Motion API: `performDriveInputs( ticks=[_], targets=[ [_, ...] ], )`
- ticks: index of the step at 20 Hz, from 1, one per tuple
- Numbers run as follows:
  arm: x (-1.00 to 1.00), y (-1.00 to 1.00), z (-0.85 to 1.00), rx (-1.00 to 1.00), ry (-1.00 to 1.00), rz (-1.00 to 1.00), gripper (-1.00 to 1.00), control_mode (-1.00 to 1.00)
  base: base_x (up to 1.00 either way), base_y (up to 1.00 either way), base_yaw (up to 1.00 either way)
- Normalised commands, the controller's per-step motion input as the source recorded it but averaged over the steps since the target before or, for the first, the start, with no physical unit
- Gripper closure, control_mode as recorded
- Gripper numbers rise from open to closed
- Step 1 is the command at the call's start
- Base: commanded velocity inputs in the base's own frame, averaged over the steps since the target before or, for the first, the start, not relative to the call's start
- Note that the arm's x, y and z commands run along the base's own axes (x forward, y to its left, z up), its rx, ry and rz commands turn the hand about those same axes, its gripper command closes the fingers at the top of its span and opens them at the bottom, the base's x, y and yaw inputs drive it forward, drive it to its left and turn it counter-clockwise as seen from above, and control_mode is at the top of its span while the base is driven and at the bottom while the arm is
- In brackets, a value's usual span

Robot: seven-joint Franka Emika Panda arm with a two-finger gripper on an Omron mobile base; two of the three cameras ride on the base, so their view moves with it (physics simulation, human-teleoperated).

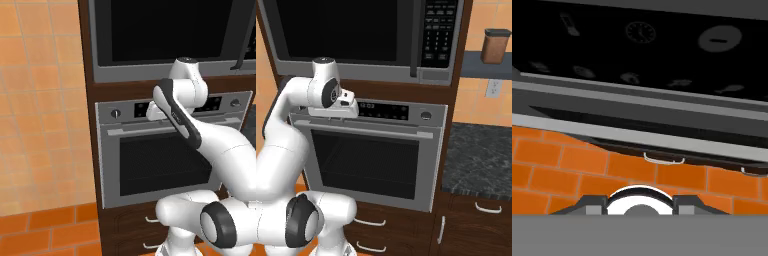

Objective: Navigate to the sink.

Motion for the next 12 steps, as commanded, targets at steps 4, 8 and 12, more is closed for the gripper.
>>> performDriveInputs(
  ticks=[4,8,12],
  targets=[
    [-0.49,0.0,0.0,0.01,-0.12,0.0,-1.0,-1.0,0.0,0.0,0.0],
    [-0.96,0.0,0.13,0.0,-0.36,0.0,-1.0,-1.0,0.0,0.0,0.0],
    [-0.82,0.0,0.02,0.0,-0.27,0.0,-1.0,-1.0,0.0,0.0,0.0]
  ],
)
